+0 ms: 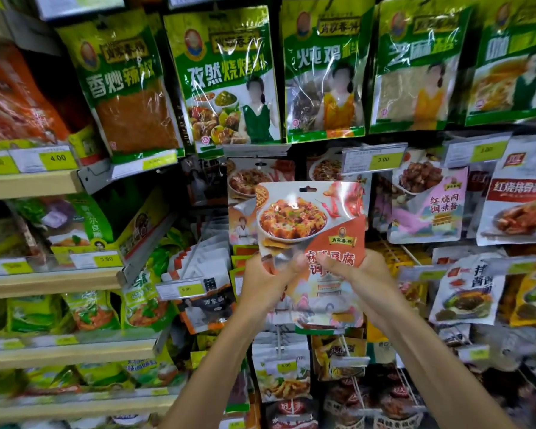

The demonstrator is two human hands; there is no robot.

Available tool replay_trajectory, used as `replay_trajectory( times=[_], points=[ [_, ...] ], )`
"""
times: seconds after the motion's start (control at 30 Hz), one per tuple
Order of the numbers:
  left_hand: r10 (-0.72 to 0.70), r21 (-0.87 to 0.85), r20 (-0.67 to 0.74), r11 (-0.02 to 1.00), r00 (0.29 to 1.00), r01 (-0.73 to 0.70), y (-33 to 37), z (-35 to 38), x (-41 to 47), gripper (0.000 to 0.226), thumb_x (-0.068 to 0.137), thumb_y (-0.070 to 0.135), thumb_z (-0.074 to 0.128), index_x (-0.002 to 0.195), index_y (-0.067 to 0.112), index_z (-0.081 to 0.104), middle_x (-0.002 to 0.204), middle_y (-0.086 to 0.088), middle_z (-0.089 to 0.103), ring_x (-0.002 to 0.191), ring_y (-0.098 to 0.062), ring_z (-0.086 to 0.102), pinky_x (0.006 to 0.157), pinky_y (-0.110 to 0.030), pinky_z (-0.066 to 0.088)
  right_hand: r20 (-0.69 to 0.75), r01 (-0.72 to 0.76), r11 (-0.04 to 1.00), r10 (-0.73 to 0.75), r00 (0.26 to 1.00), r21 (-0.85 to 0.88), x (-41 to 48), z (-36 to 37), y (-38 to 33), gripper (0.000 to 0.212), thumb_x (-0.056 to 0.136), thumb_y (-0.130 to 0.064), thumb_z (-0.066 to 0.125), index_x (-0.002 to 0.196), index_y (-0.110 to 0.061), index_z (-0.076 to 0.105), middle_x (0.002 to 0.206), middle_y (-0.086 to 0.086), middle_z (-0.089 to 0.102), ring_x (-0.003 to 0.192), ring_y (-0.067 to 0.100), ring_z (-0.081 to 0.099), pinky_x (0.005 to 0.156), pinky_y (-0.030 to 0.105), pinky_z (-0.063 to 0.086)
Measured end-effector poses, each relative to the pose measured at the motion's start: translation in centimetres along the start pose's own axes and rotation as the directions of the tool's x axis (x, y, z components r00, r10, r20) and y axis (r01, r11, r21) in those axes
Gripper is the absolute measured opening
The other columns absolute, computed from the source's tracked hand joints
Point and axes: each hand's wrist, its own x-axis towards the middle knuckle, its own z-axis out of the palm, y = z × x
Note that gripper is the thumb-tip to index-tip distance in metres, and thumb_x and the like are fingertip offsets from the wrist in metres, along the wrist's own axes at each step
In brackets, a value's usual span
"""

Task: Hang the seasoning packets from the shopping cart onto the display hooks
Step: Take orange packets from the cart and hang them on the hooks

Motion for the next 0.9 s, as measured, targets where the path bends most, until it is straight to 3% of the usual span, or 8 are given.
replay_trajectory(
  times=[0.07,0.17,0.3,0.4,0.57,0.63,0.73,0.9],
  points=[
    [-0.026,0.002,-0.021,1.000,0.999,0.026,-0.7,-0.9,0.3,0.034,0.069,0.052,0.075,0.077,0.020,0.066,0.051,0.004,0.055,0.048,-0.015,0.052,0.049,-0.026,0.045,0.016,0.067,0.995,-0.066,0.998,-0.070,0.2,0.0,0.0,0.009,0.080,-0.020,0.074,0.089,-0.019,0.072,0.086,-0.006,0.076,0.081,0.007,0.072,0.072,0.023,0.055],
    [-0.044,0.017,-0.078,0.999,0.996,0.045,-1.3,-2.8,1.4,0.059,0.061,0.061,0.073,0.086,0.008,0.067,0.070,-0.029,0.059,0.056,-0.036,0.055,0.049,-0.037,0.049,-0.066,0.335,0.875,-0.379,0.923,-0.349,1.1,-1.2,-0.7,0.010,0.092,-0.017,0.063,0.091,-0.022,0.071,0.086,-0.009,0.074,0.081,0.007,0.069,0.071,0.019,0.055],
    [-0.008,0.058,-0.116,0.998,0.993,0.015,-1.7,-5.4,3.3,0.080,0.059,0.066,0.075,0.085,-0.008,0.060,0.083,-0.039,0.059,0.063,-0.044,0.057,0.060,-0.048,0.050,-0.060,0.417,0.341,-0.829,0.556,-0.842,4.3,-3.2,-2.7,0.021,0.097,-0.009,0.054,0.114,-0.003,0.064,0.109,0.014,0.064,0.101,0.030,0.057,0.084,0.032,0.045],
    [0.004,0.049,-0.133,0.999,0.991,0.002,-1.5,-6.1,4.5,0.073,0.056,0.068,0.077,0.090,0.005,0.064,0.092,-0.041,0.058,0.078,-0.053,0.059,0.074,-0.062,0.050,0.061,0.356,0.113,-0.894,0.443,-0.928,7.3,-3.9,-3.8,0.033,0.097,-0.011,0.052,0.128,0.002,0.054,0.125,0.022,0.055,0.117,0.033,0.045,0.100,0.040,0.036],
    [-0.024,0.015,-0.105,1.000,0.994,0.025,-1.7,-6.0,6.3,0.073,0.063,0.054,0.077,0.099,-0.007,0.063,0.098,-0.037,0.061,0.086,-0.050,0.062,0.077,-0.061,0.051,0.117,0.289,0.022,-0.882,0.456,-0.957,10.4,-4.4,-3.7,0.043,0.100,-0.023,0.042,0.137,-0.002,0.047,0.136,0.021,0.048,0.125,0.037,0.044,0.104,0.044,0.031],
    [-0.057,0.022,-0.119,0.998,0.991,0.060,-2.2,-6.2,7.1,0.064,0.063,0.052,0.076,0.096,-0.001,0.066,0.086,-0.020,0.071,0.075,-0.031,0.070,0.064,-0.046,0.058,0.123,0.288,0.008,-0.893,0.433,-0.958,10.9,-4.5,-3.6,0.043,0.100,-0.024,0.043,0.137,-0.002,0.047,0.135,0.021,0.049,0.124,0.035,0.042,0.104,0.045,0.031],
    [-0.085,0.019,-0.128,0.996,0.988,0.088,-2.6,-6.1,7.9,0.047,0.058,0.054,0.076,0.087,0.018,0.070,0.073,0.002,0.074,0.062,-0.009,0.069,0.050,-0.022,0.049,0.112,0.279,-0.002,-0.918,0.380,-0.960,11.4,-4.5,-3.8,0.042,0.100,-0.023,0.048,0.135,-0.001,0.049,0.133,0.023,0.050,0.122,0.030,0.036,0.103,0.046,0.032],
    [-0.090,0.010,-0.123,0.996,0.988,0.092,-3.4,-6.2,9.0,0.046,0.057,0.057,0.078,0.082,0.019,0.071,0.078,-0.005,0.074,0.069,-0.020,0.070,0.061,-0.036,0.054,0.150,0.294,-0.024,-0.899,0.411,-0.955,11.6,-4.2,-3.7,0.045,0.100,-0.022,0.050,0.138,0.001,0.046,0.138,0.024,0.048,0.130,0.030,0.032,0.109,0.045,0.029]
  ],
)
